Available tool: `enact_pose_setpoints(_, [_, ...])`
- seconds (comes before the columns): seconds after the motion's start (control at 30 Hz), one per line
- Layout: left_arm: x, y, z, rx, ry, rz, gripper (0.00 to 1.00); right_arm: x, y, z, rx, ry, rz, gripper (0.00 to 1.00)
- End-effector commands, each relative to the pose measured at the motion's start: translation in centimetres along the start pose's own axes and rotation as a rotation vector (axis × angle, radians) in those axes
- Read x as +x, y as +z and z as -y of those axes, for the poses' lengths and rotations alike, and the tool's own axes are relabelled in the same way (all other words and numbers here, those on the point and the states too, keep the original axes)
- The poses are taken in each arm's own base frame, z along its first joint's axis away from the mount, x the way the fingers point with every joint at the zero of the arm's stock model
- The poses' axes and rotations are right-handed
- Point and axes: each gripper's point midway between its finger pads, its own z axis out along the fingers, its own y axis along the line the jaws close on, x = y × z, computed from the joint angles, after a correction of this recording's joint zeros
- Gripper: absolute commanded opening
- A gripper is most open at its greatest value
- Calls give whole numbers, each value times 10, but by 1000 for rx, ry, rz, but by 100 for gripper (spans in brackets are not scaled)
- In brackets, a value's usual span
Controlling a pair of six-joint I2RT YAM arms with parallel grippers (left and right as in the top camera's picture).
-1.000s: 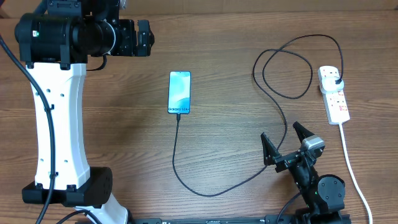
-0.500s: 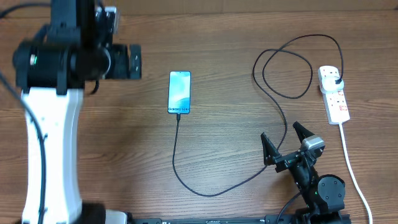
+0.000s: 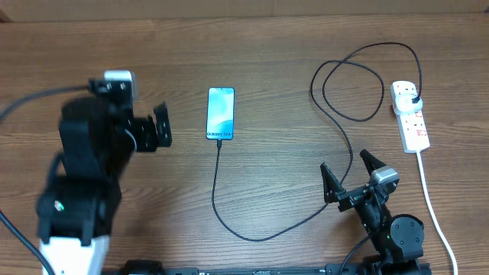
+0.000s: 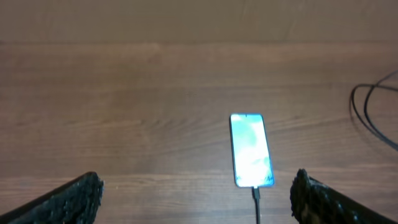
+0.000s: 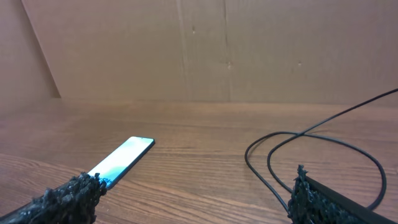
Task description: Plug charger to phone and switch on socket
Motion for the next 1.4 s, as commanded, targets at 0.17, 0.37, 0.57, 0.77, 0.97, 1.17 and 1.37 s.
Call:
enact_pose_setpoints(0.17, [55,2,-3,15,57,188,100,2,0,1,2,2,3,100])
enact_pose_setpoints(0.37, [86,3,0,42,132,360,100,2,0,1,2,2,3,100])
enact_pose_setpoints(0.57, [106,2,3,69,244,475,100,2,0,1,2,2,3,100])
enact_pose_setpoints(0.77, [125,8,-1,33,323,502,100,2,0,1,2,2,3,100])
enact_pose_setpoints(0.97, [143,20,-10,-13,315,505,100,2,0,1,2,2,3,100])
enact_pose_setpoints(1.17, [154,26,-13,-29,319,509,100,2,0,1,2,2,3,100])
enact_pose_setpoints(1.37, [156,28,-15,-28,283,500,100,2,0,1,2,2,3,100])
